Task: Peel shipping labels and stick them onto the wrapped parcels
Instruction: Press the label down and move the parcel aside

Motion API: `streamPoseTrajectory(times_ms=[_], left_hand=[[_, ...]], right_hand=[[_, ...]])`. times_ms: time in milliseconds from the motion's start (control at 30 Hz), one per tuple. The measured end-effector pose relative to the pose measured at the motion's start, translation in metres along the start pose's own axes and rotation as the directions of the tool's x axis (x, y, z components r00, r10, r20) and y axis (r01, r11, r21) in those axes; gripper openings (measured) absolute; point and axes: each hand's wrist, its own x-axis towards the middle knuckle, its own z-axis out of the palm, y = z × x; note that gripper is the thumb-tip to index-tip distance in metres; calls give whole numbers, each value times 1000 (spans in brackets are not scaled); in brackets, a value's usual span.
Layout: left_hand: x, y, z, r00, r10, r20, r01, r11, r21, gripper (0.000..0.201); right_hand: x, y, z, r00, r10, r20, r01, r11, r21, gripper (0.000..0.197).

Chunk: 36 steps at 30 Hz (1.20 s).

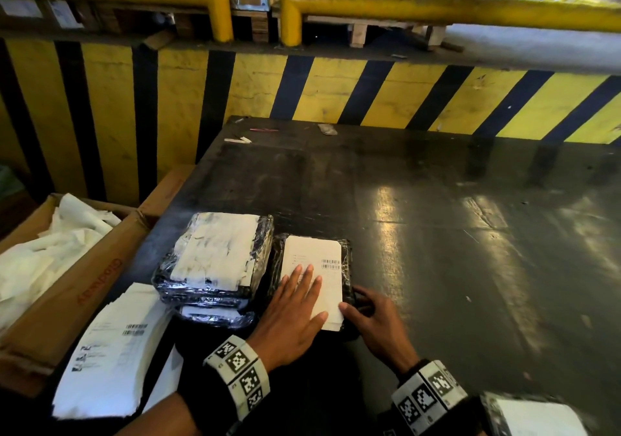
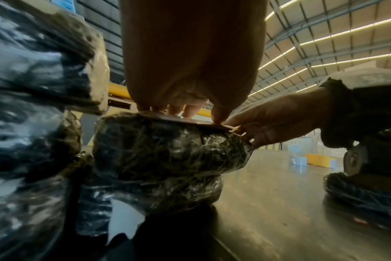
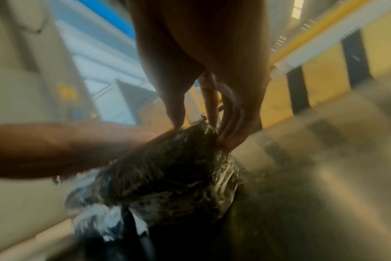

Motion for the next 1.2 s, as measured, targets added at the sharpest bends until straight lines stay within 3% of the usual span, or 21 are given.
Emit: streamPoseTrajectory(times_ms=[67,133,267,433,500,667,767,867,967,1100,1200], left_hand=[[-5,-6,-1,1000,-16,-16,16,1000,-3,90],[-13,-14,-2,998,-50,-36,49,998,-34,88],[-25,-23,1,995,-92,-37,85,983,-163,81],[-29,-25,9,996,-75,-56,65,985,-159,81],[-29,-25,10,995,-83,-54,72,982,-172,77],[-28,-25,11,994,-90,-58,78,981,-178,73],[-29,-26,11,995,-84,-57,75,985,-154,73],[-30,-27,11,995,-77,-59,67,987,-144,74],[-30,-28,11,996,-64,-67,54,990,-133,75],[-30,-27,10,996,-68,-65,57,987,-149,74],[-31,-25,9,995,-75,-64,63,984,-165,72]], right_hand=[[-2,-6,-3,992,-129,-8,123,960,-250,45],[-2,-12,-3,964,-252,88,264,857,-443,51],[8,-8,-2,938,-213,274,342,699,-628,91],[44,-6,-3,942,-180,283,330,643,-691,105],[60,-8,-3,945,-162,285,320,646,-693,100],[87,-16,-6,959,-89,270,258,674,-692,58],[82,-24,-5,949,-126,289,304,615,-728,62],[56,-37,-1,879,-231,418,473,534,-700,89],[44,-39,3,828,-211,520,549,497,-672,90],[73,-28,-4,893,-172,416,440,536,-720,87],[90,-26,-10,933,-88,348,328,605,-726,59]])
